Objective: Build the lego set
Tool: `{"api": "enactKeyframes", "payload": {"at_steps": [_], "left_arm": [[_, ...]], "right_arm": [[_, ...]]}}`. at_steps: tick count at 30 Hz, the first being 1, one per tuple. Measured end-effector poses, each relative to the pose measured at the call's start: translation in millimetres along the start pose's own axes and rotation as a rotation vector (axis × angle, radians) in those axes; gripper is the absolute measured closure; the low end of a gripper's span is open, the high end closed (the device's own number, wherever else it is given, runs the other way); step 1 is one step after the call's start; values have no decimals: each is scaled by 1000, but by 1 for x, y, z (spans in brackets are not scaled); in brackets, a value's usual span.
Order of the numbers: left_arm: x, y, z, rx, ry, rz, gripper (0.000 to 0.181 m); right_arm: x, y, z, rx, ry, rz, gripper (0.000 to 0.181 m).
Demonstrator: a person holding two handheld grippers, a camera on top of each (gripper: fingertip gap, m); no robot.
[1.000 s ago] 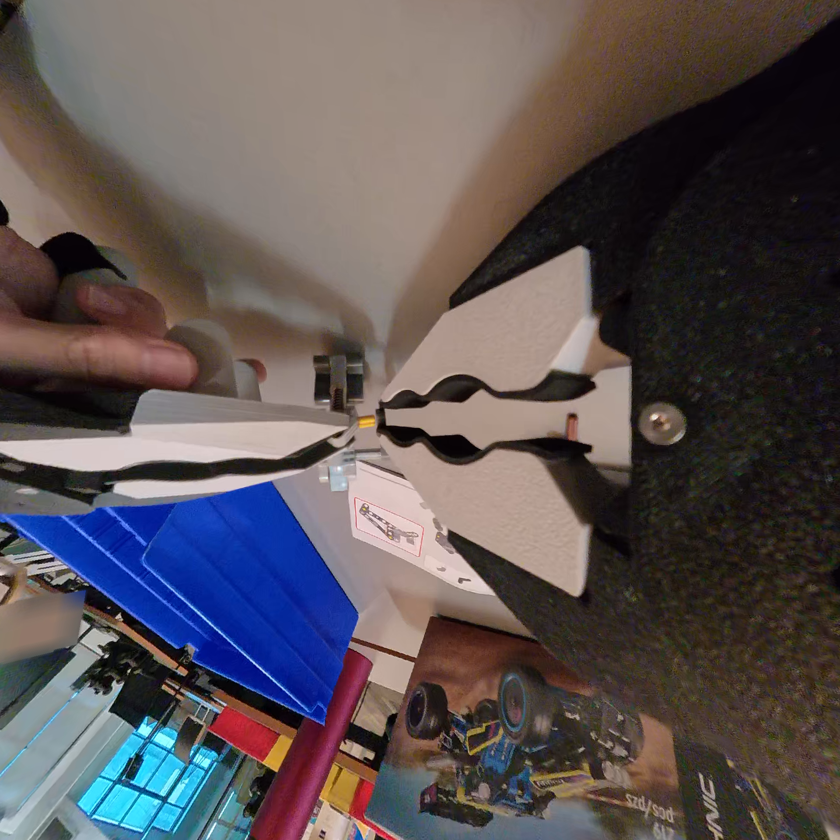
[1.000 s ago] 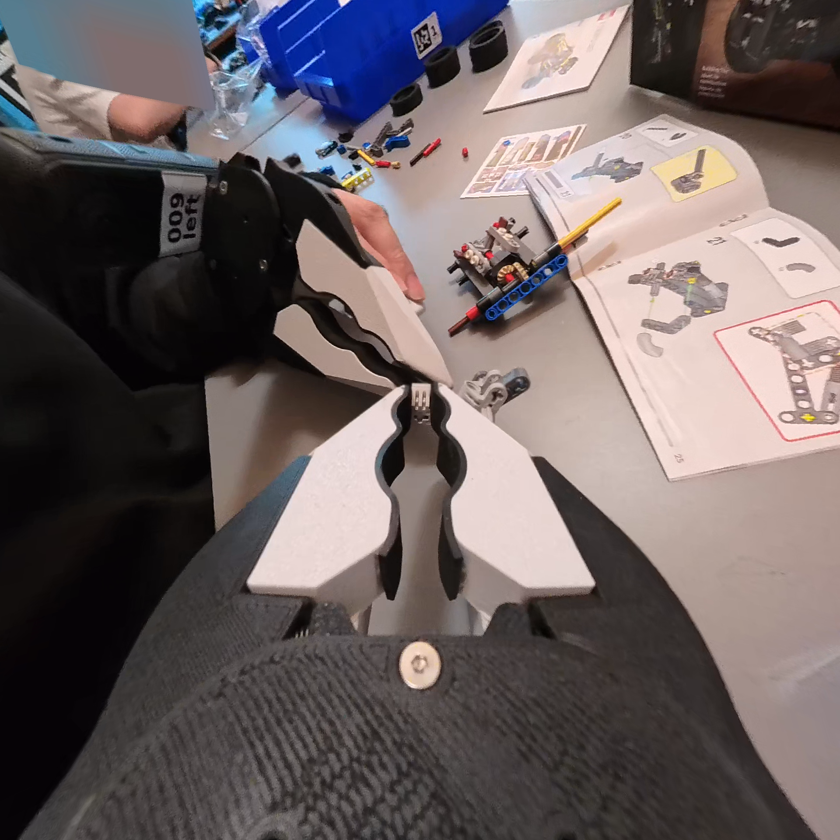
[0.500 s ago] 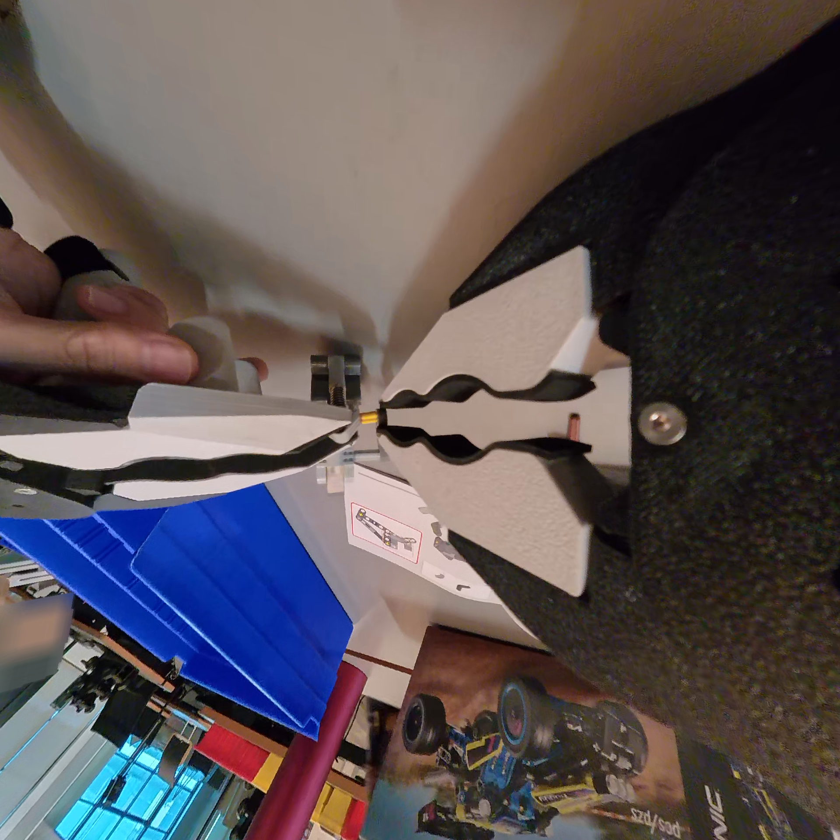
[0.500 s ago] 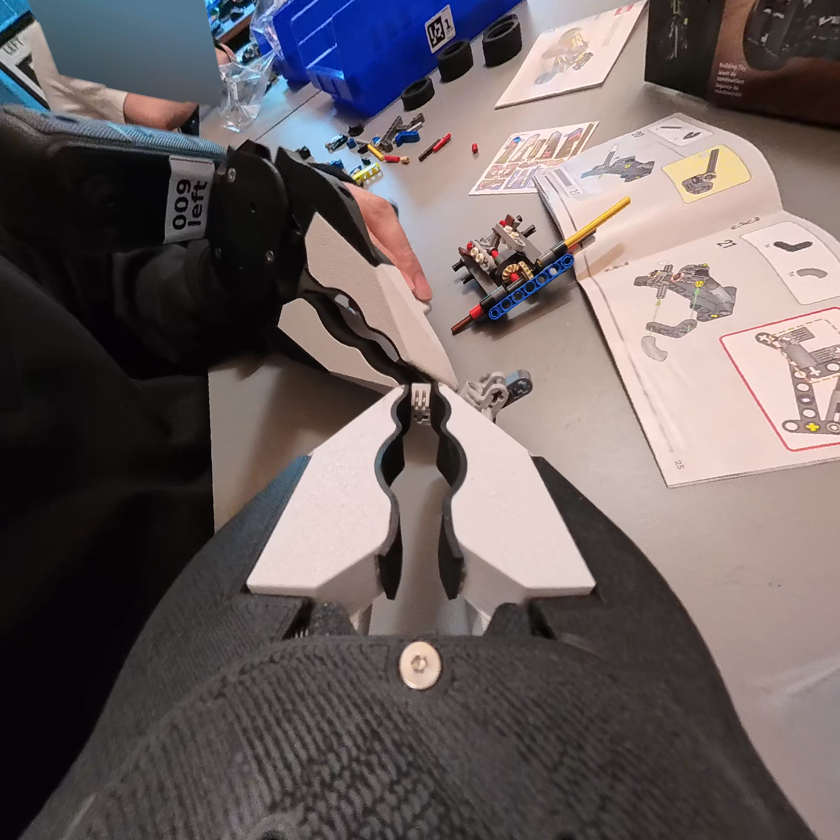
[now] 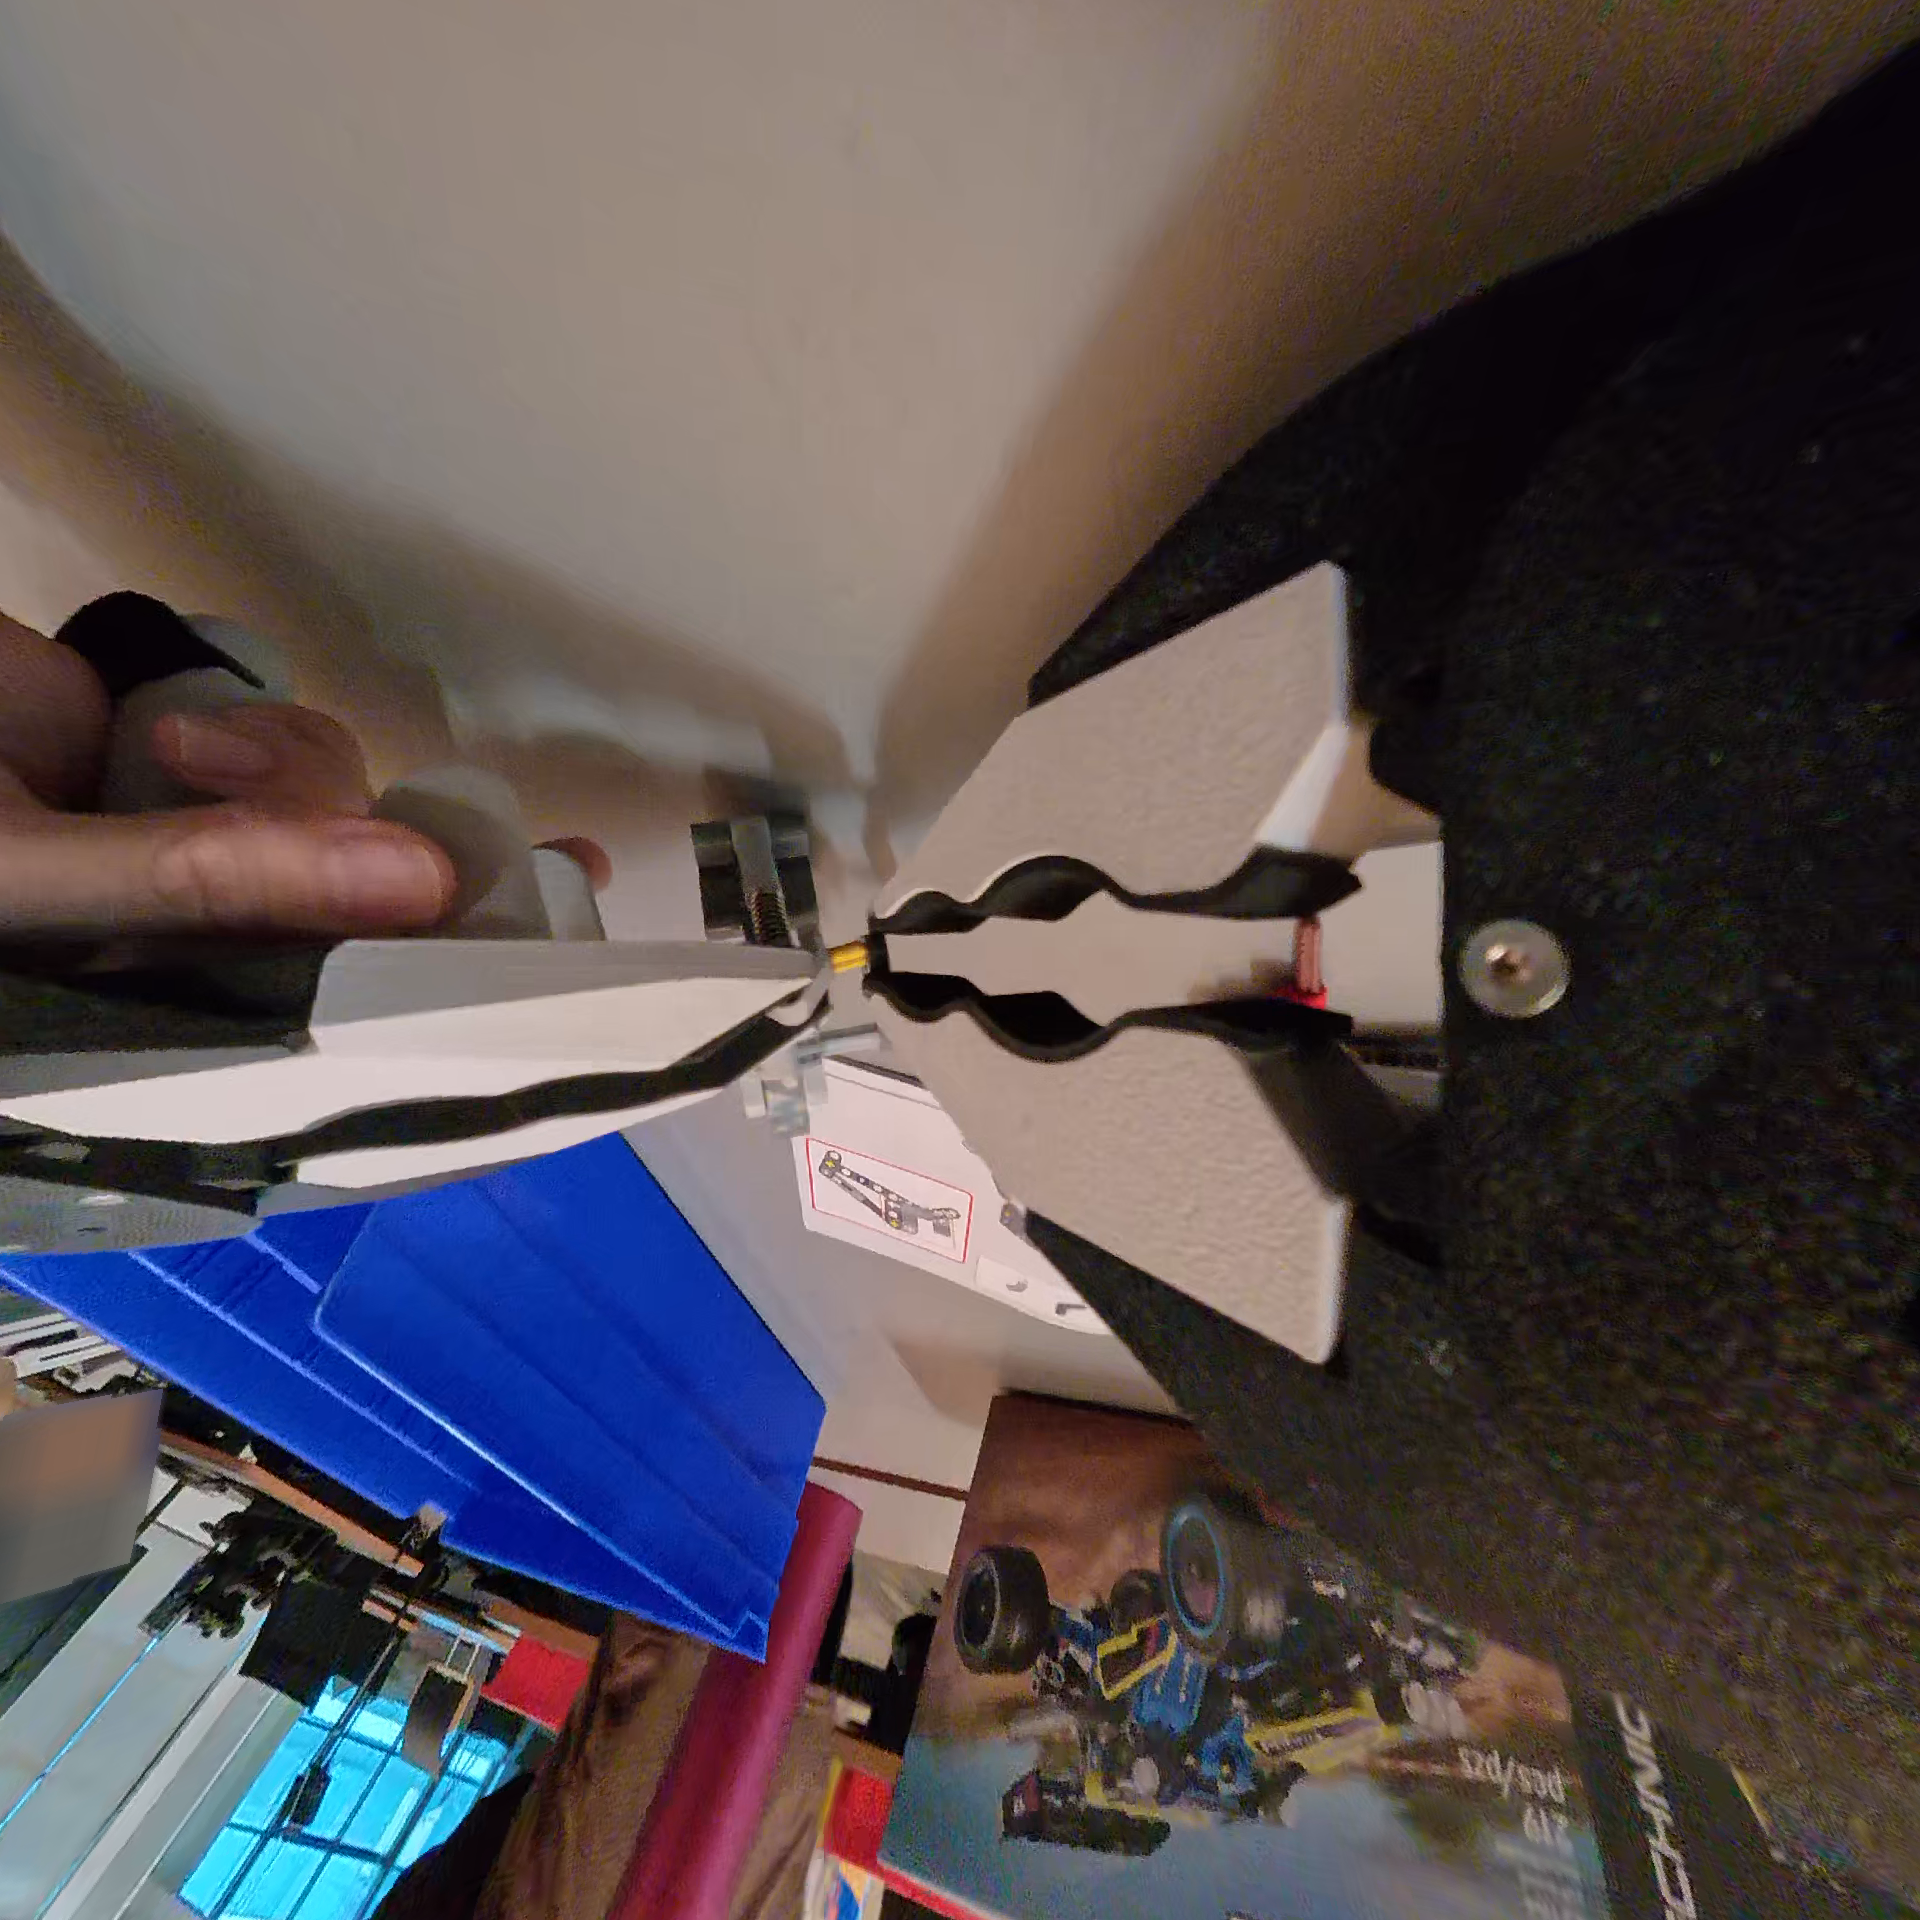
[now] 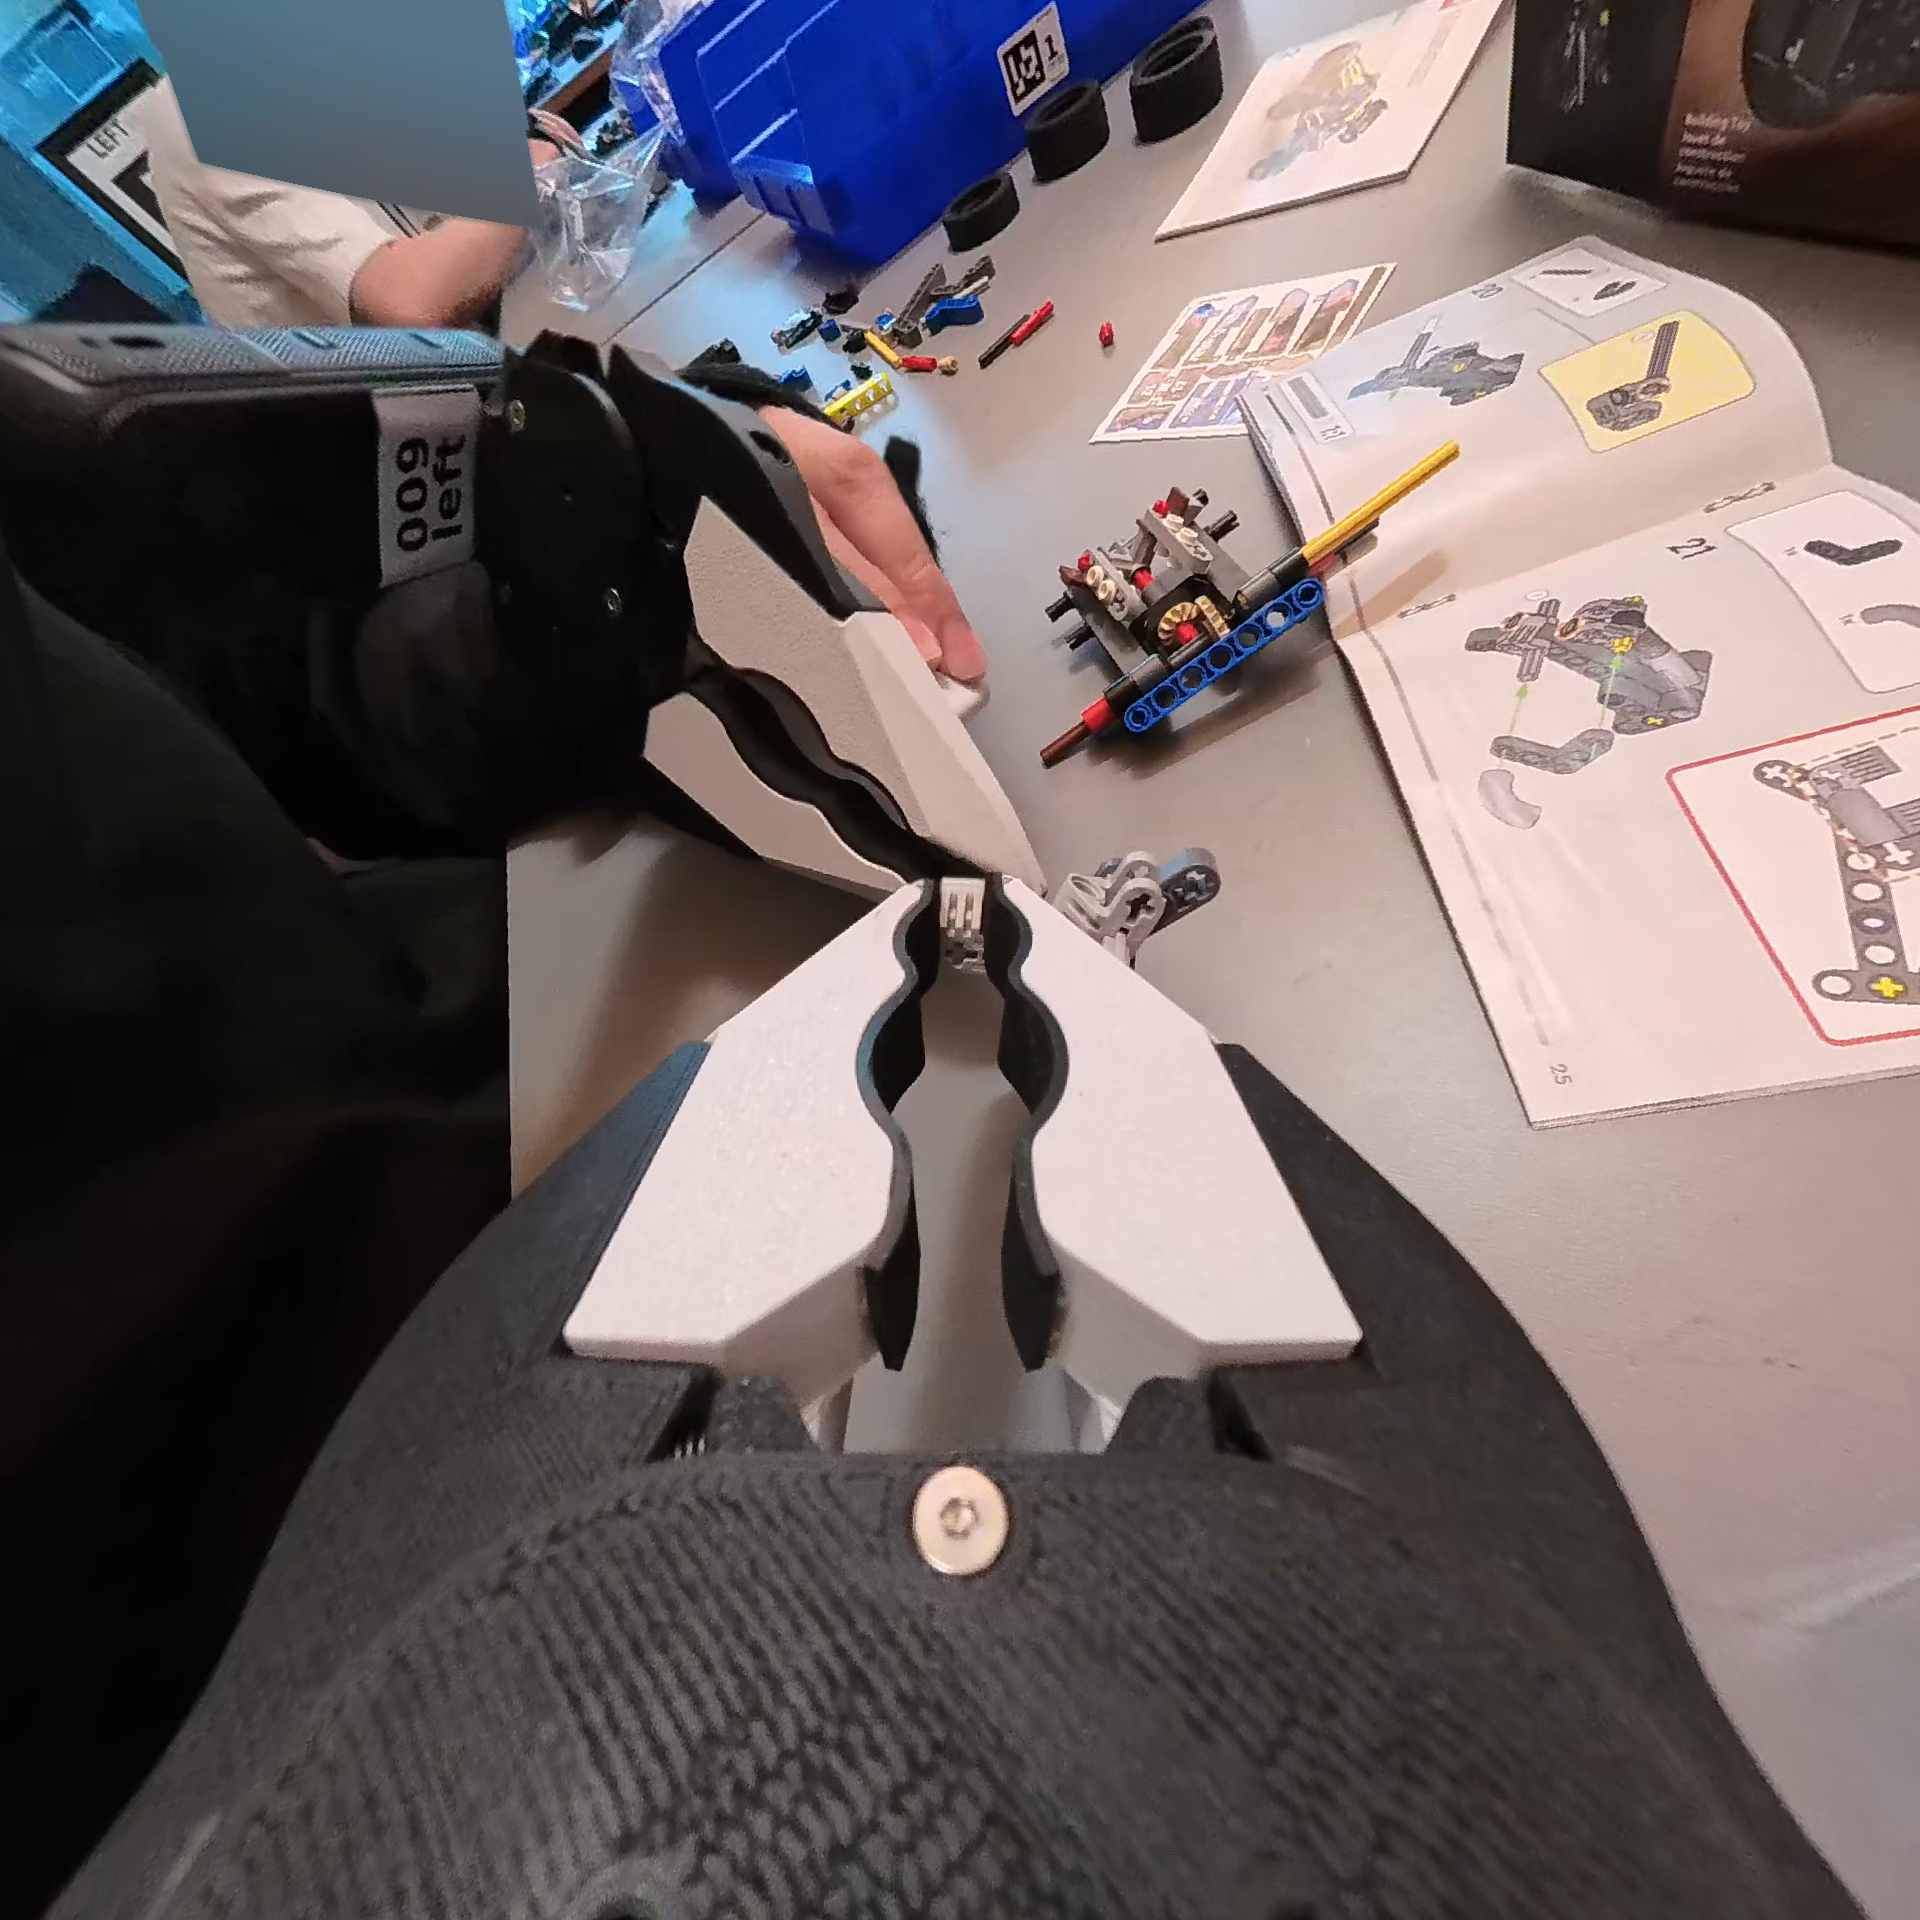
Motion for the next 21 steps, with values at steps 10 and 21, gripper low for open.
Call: {"api": "enactKeyframes", "payload": {"at_steps": [10,21], "left_arm": [[-1,1,-1,-37,22,-86,177],[-6,-4,-2,62,3,182,177]], "right_arm": [[2,1,1,17,18,-27,174],[5,5,2,125,33,-79,175]]}}
Point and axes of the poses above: each gripper's, where its closed fingertips meet, z back along the fingers, y out of its top, x = y × z across the jaws, the point moved 3 cm from there along z, back along the fingers, and after that the axes turned 13 degrees about -z, right-handed, at the moved point
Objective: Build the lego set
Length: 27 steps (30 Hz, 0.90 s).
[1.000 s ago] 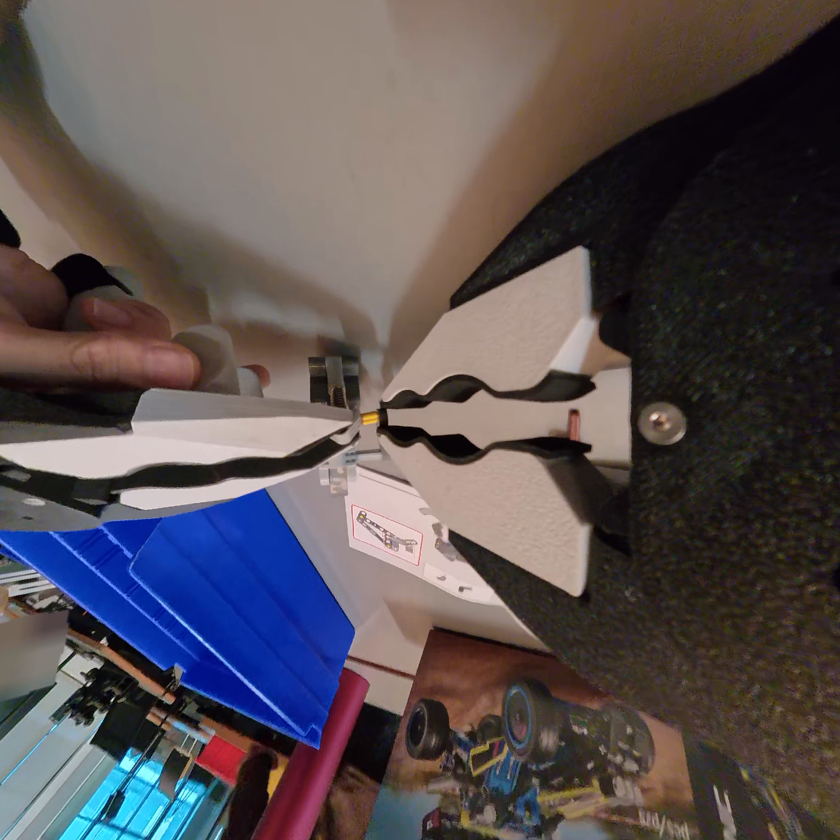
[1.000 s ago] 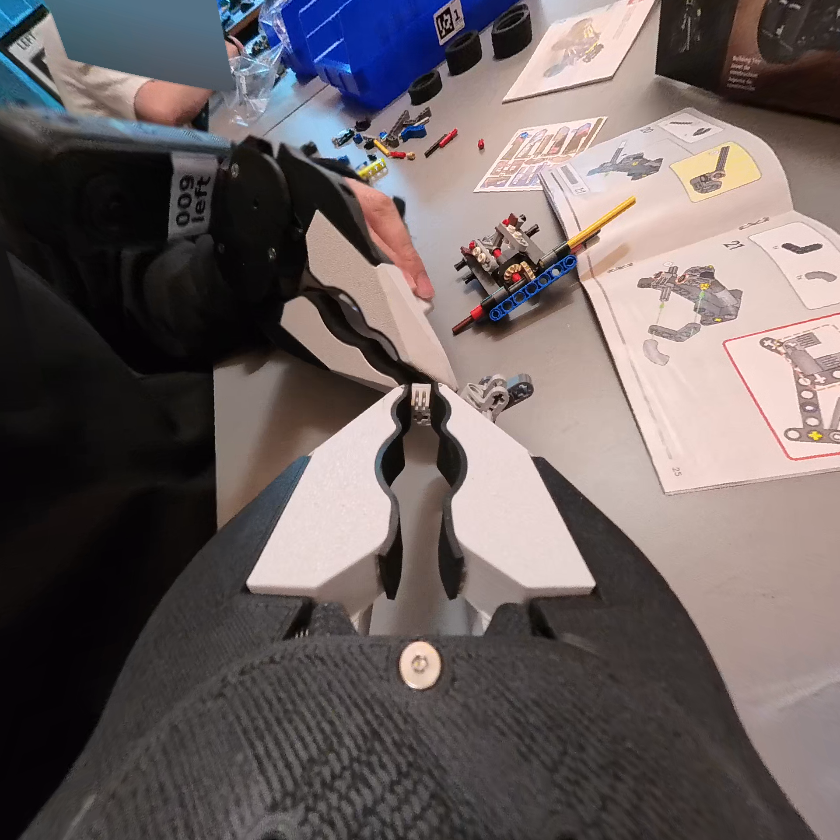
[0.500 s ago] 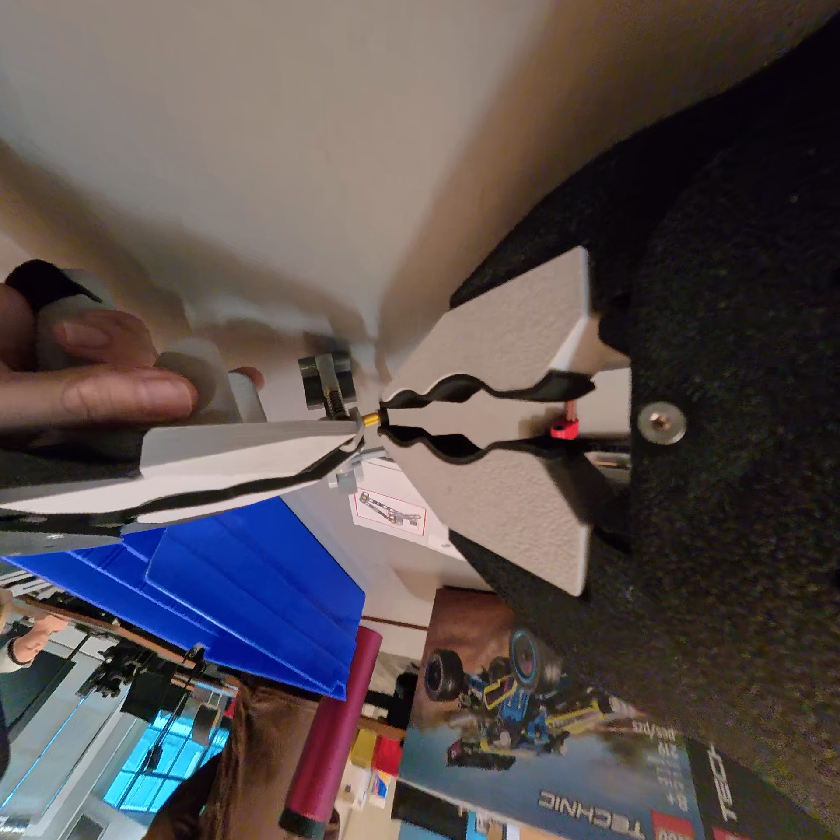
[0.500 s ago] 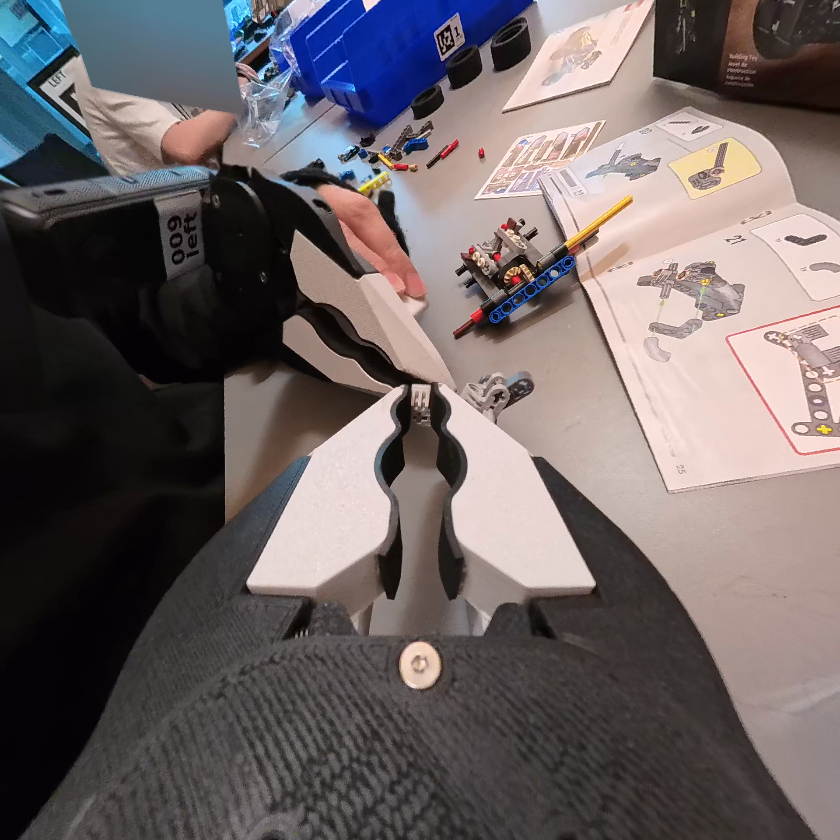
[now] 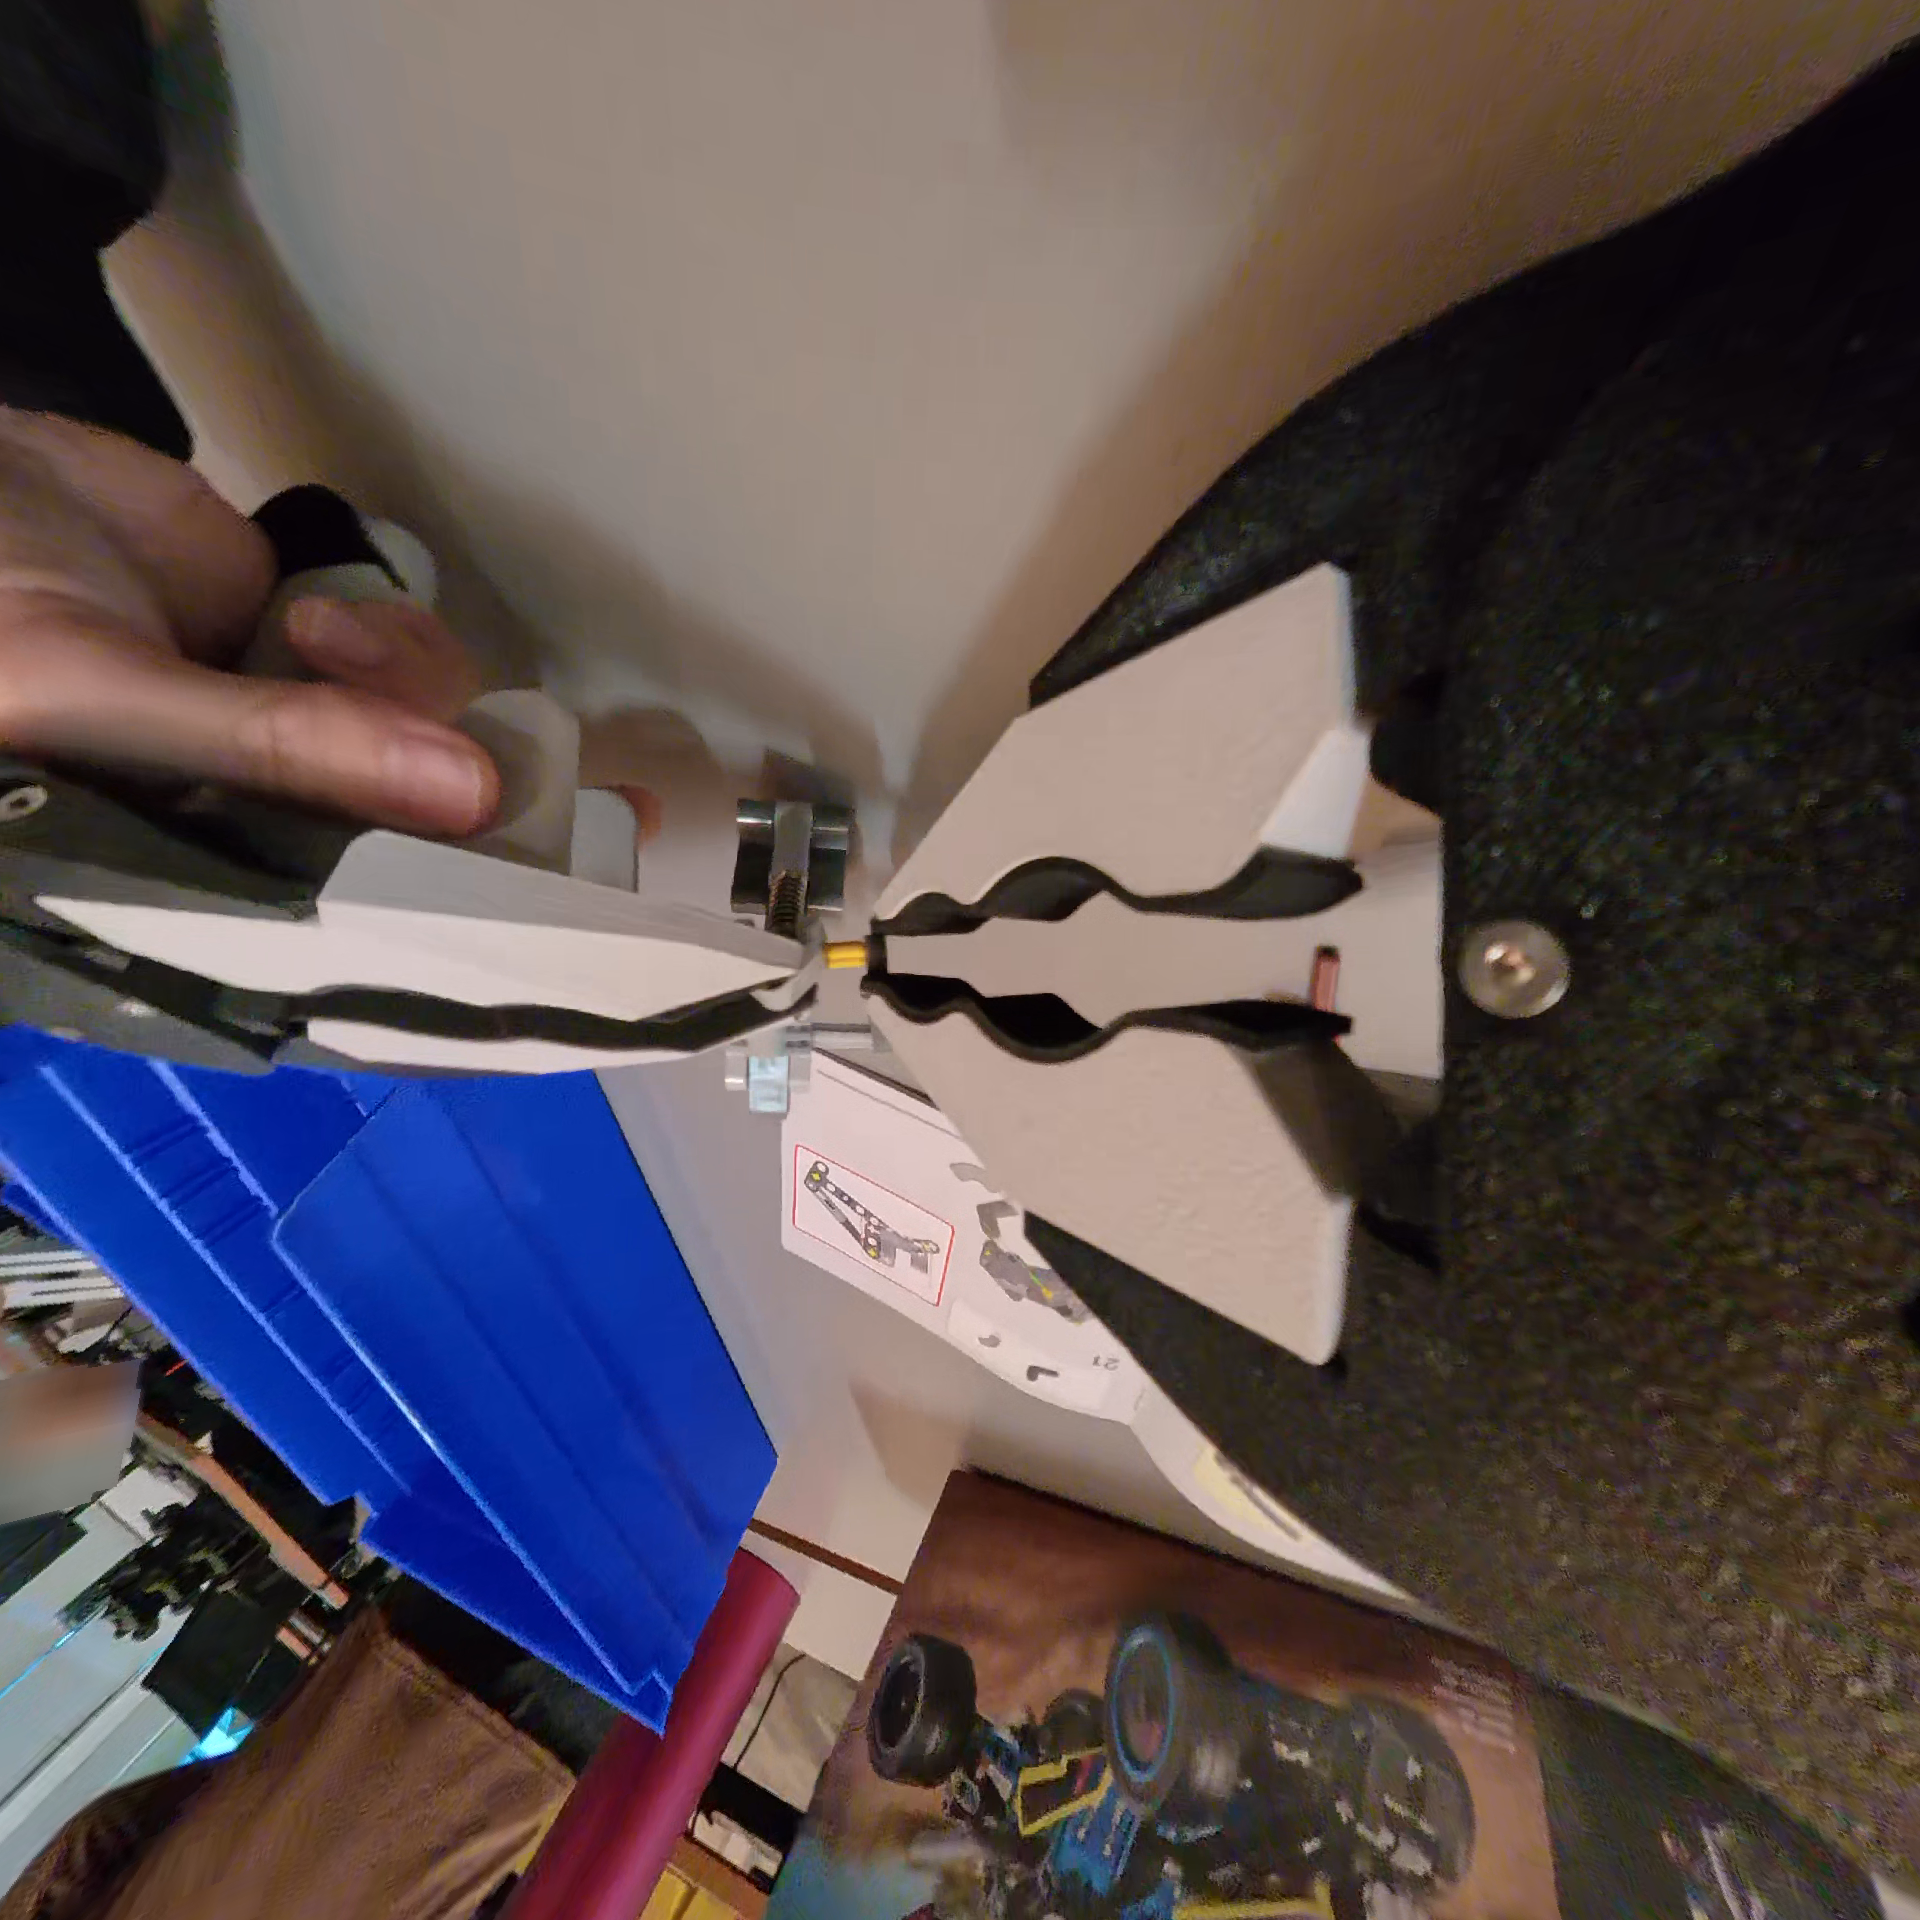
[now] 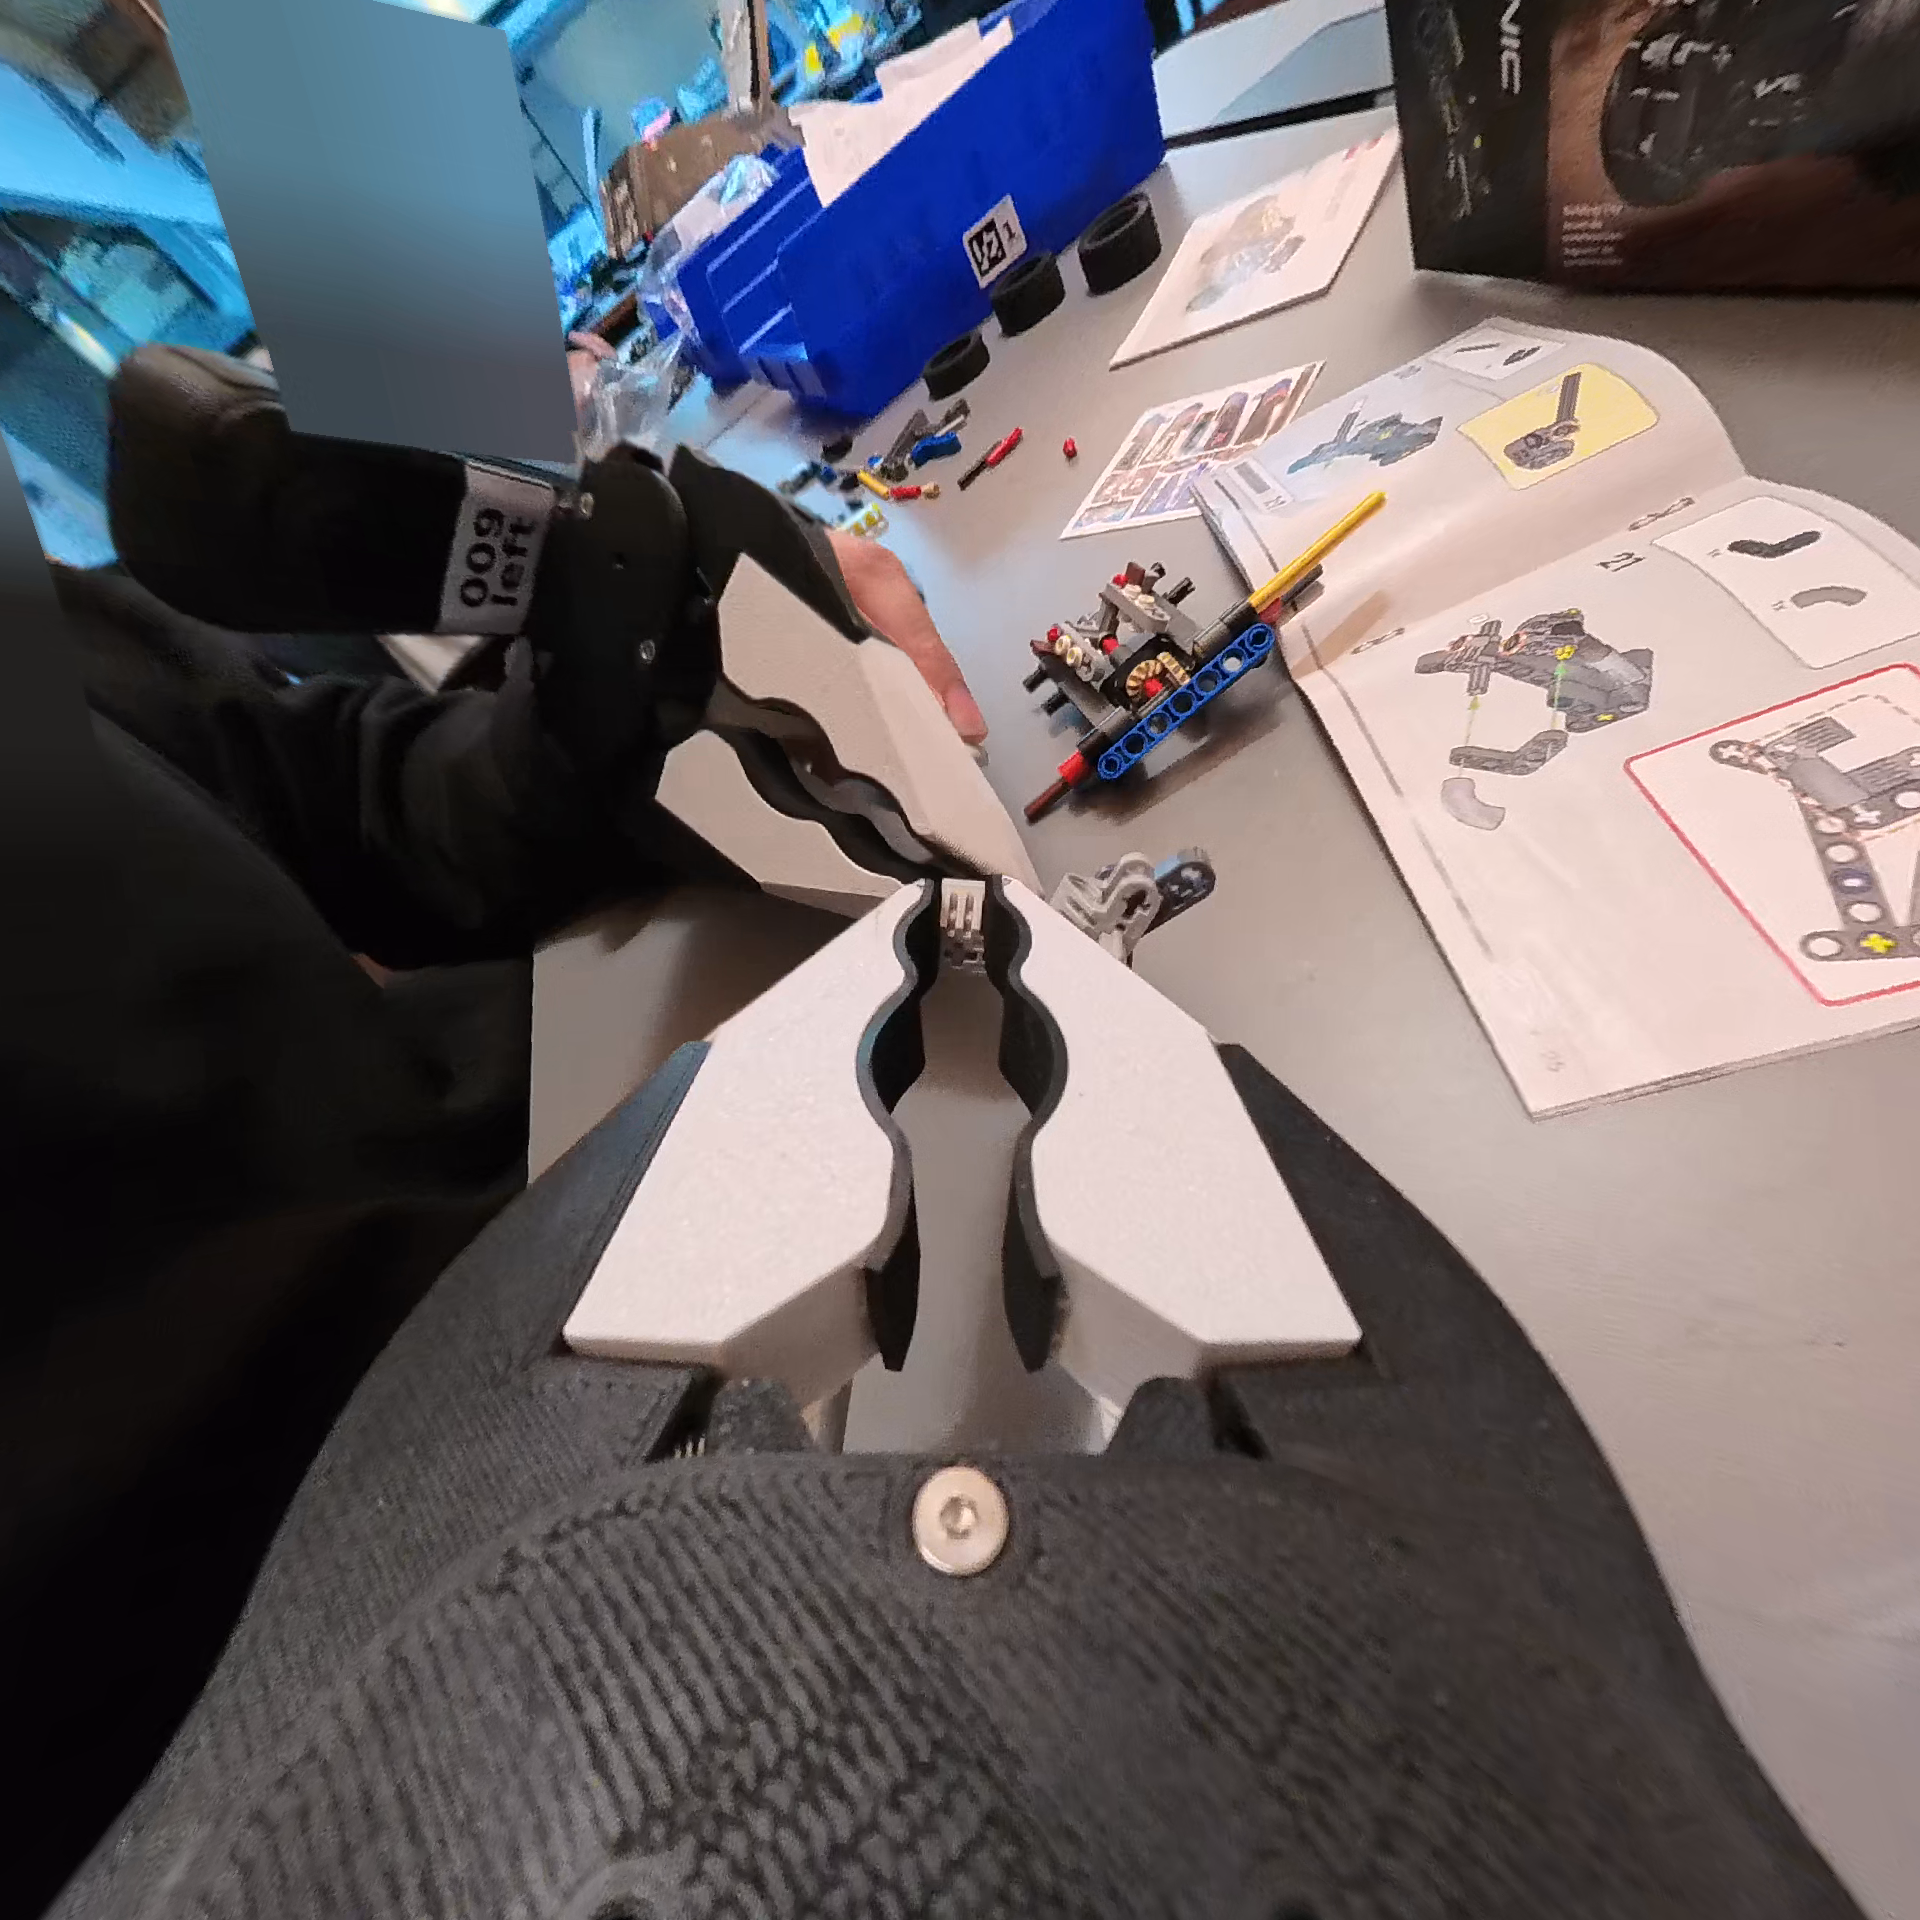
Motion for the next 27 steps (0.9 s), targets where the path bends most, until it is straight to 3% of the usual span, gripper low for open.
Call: {"api": "enactKeyframes", "payload": {"at_steps": [14,21,25,27], "left_arm": [[-4,-1,-3,-104,131,-270,177],[-4,-1,-2,-52,84,-194,177],[-5,-1,-4,-78,106,-284,177],[-7,-1,-6,-70,111,-206,177]], "right_arm": [[6,4,0,100,-15,-199,175],[7,4,1,91,31,-240,174],[9,5,2,100,60,-270,174],[11,7,3,115,58,-250,174]]}}
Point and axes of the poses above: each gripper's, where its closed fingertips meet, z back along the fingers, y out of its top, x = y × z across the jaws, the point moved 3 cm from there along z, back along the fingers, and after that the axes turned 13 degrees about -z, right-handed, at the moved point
